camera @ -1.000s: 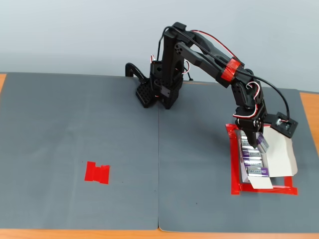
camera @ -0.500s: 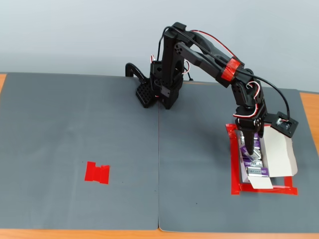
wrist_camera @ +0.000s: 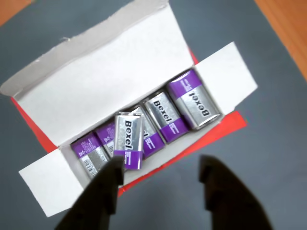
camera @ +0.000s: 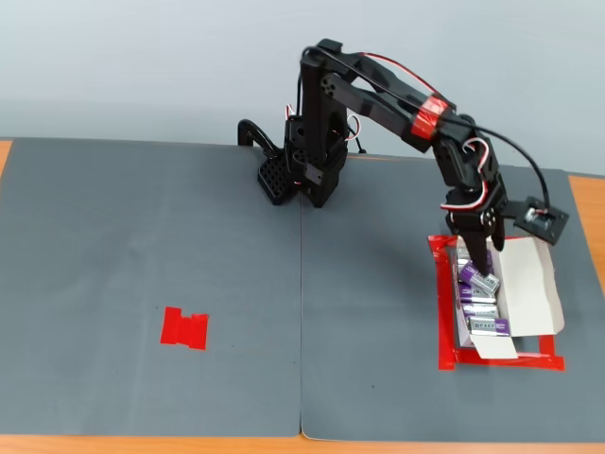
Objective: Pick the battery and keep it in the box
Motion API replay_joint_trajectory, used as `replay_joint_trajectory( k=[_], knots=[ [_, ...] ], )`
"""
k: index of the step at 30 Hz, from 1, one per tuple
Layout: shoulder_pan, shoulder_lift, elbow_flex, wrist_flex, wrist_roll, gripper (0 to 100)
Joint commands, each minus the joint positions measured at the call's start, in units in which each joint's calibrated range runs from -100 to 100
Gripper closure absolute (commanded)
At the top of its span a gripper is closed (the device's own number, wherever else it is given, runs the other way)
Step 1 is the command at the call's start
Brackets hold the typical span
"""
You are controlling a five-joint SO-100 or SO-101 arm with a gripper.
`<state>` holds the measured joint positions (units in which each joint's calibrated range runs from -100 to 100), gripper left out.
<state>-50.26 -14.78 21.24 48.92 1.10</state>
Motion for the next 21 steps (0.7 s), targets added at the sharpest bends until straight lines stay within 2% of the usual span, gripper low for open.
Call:
replay_joint_trajectory(
  k=[1,3,12,21],
  knots=[
    [1.9,-5.9,-1.2,1.8,0.2,95],
    [3.0,-7.8,-1.2,3.6,0.1,98],
    [9.5,-19.4,-0.1,6.7,0.0,98],
    [23.3,-37.9,11.2,6.7,0.0,98]
  ],
)
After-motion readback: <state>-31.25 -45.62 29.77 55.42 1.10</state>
